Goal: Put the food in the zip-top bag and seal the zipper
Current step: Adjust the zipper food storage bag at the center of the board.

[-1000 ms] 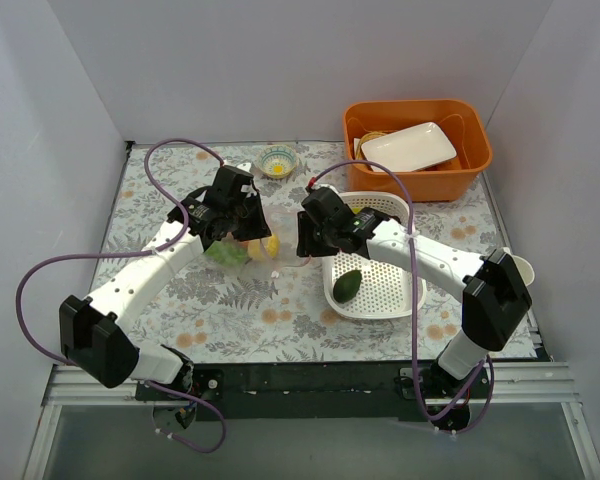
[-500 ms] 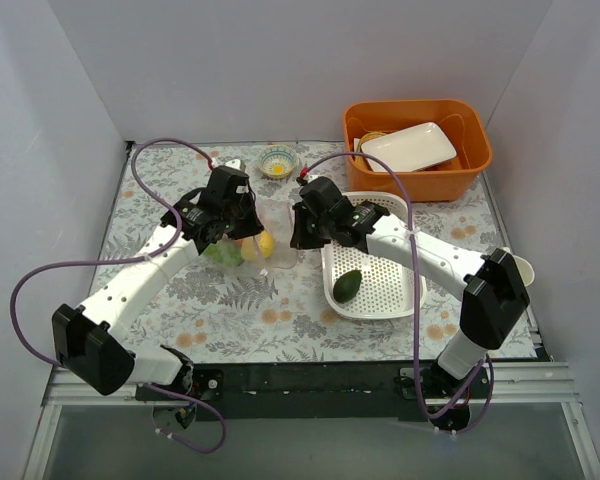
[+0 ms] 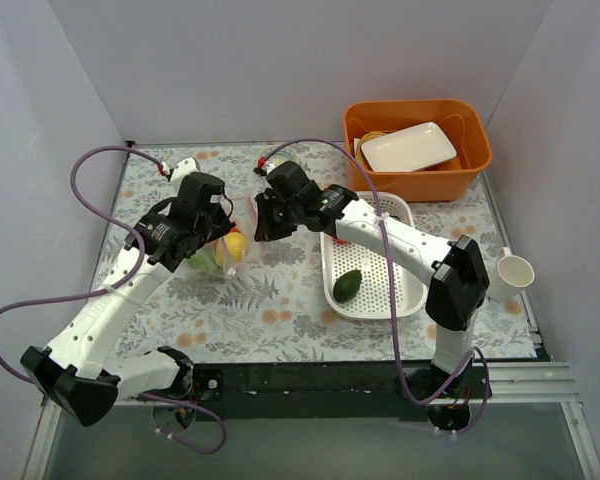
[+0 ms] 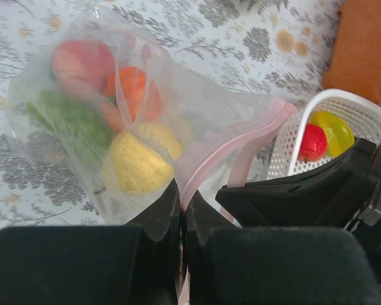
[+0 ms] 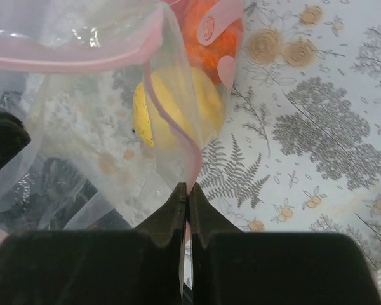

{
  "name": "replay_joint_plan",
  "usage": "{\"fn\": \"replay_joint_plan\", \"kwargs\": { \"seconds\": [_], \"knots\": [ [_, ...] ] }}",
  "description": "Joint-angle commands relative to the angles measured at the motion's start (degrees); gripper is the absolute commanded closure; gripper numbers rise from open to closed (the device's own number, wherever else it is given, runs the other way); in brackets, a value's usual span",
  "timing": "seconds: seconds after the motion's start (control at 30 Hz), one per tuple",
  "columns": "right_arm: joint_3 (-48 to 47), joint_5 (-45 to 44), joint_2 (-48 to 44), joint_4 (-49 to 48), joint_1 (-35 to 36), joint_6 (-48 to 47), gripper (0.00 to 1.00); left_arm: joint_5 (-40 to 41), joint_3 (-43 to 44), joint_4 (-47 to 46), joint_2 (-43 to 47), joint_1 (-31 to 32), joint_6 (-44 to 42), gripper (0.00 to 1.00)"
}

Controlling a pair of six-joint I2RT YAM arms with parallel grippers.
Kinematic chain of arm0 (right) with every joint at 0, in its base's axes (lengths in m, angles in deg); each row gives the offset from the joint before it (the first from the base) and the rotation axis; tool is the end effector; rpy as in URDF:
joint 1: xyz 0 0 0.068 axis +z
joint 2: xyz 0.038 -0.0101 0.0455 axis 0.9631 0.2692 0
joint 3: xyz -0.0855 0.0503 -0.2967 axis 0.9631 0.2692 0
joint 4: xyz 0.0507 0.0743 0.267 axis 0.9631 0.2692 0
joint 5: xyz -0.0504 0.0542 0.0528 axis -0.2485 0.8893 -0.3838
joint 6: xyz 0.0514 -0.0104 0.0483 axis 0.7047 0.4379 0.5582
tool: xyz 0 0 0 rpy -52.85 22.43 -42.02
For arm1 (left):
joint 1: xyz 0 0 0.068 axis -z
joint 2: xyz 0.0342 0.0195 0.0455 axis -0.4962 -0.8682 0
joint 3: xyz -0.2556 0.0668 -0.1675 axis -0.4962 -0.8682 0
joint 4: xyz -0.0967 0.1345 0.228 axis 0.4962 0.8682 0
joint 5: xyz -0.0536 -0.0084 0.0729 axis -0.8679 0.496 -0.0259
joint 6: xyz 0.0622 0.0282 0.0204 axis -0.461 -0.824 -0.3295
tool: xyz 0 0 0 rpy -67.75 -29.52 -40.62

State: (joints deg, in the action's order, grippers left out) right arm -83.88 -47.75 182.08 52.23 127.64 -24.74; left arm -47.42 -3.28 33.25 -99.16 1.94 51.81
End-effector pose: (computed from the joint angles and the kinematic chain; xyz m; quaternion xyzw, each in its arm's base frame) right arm 0.2825 0.3870 0.3453 -0.1984 0.8754 0.3218 0.3013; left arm 0.2180 -0.1074 0.4008 -0.4526 0.7844 -0.2162 0.3650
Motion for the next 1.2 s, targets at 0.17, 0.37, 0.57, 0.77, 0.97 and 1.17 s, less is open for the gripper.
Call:
{"fn": "replay_joint_plan", "kwargs": {
  "seconds": [0.17,0.37,0.57,0.77,0.97,1.17],
  "knots": [
    [-9.6,5.1,4.3,1.1,1.8,-2.3,0.94,8.1,6.8,8.4,3.1,0.1,2.4,1.0],
    [-1.9,2.2,0.8,-1.6,1.8,-1.3,0.93,1.2,1.1,2.3,1.6,0.1,0.2,1.0],
    [7.8,-7.0,-4.7,-0.5,1.4,0.3,0.91,-6.2,-1.7,-2.2,-2.4,0.1,-2.8,1.0],
    [17.8,-11.7,-12.1,-2.7,-0.8,3.6,0.91,-13.0,-2.3,-5.9,-5.1,0.1,-4.8,1.0],
    [24.4,-9.4,-17.9,-6.3,-2.9,3.6,0.66,-18.3,-2.2,-7.9,-7.4,0.1,-6.8,1.0],
    [29.1,-18.0,-27.0,-3.6,-4.6,5.5,0.21,-22.9,-4.9,-10.4,-8.1,0.1,-8.0,1.0]
  ]
}}
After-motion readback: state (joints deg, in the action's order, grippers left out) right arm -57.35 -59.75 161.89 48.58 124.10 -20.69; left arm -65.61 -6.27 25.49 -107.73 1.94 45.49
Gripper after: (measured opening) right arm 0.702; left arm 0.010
